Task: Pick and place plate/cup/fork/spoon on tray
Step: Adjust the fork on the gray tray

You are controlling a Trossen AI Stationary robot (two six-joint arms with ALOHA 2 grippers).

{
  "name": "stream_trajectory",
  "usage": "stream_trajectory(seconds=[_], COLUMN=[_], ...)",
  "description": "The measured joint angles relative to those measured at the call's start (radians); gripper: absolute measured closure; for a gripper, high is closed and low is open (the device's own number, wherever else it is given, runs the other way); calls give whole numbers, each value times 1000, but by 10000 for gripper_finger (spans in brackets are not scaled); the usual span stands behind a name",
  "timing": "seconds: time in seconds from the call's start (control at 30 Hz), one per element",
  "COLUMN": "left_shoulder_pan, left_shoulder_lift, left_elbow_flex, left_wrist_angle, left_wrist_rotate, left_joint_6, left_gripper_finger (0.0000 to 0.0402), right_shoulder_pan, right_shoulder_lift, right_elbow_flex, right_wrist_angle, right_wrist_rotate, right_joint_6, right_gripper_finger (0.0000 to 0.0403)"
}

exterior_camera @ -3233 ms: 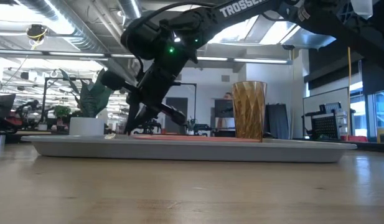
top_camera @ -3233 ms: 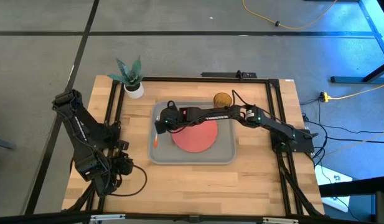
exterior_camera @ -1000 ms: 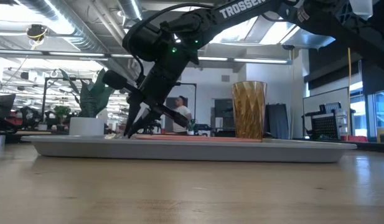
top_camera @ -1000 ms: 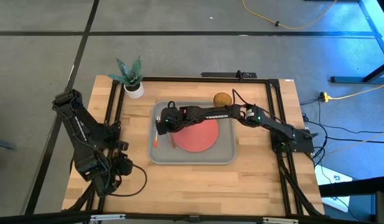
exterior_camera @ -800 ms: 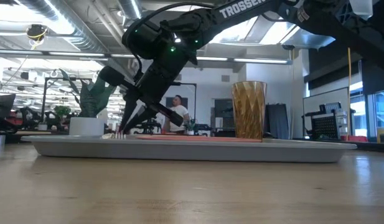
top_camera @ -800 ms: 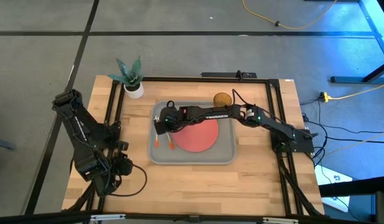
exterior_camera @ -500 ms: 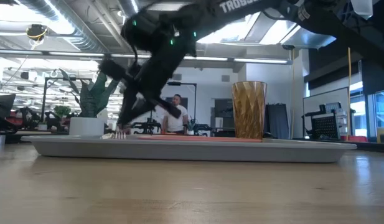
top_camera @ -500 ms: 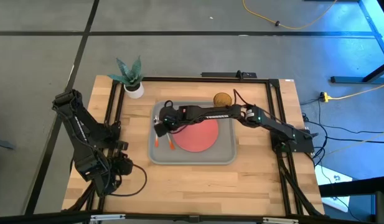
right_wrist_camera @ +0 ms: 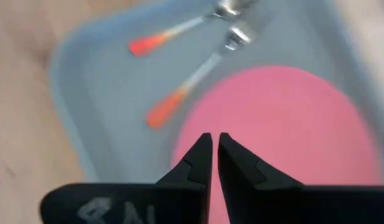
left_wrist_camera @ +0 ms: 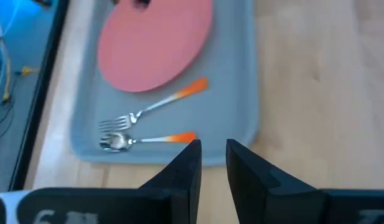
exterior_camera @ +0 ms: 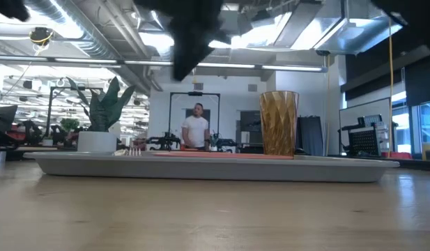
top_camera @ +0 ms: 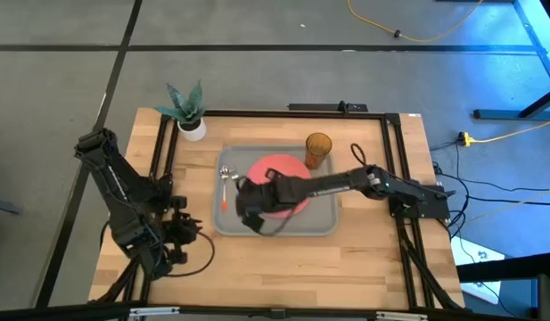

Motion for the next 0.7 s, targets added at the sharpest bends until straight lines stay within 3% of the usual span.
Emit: stream_trajectory(seconds=[0.23, 0.37, 0.7], left_shoulder_pan=[165, 260, 457], left_shoulder_lift=[0, 0, 0], left_elbow_flex=[0, 0, -238], left_wrist_angle=[10, 66, 597], left_wrist_rotate=[-41, -53, 65], left_joint_6=[49, 144, 526], left_gripper_finger=[362, 396, 401], right_shoulder_pan=[124, 182, 331], right_shoulder_lift=[-53, -85, -157], right_elbow_flex=[-1, -17, -21], right_wrist_angle=[-350, -369, -375], right_wrist_rotate=[211, 254, 445], right_joint_6=[165, 185, 201], right_gripper_finger=[394, 389, 396])
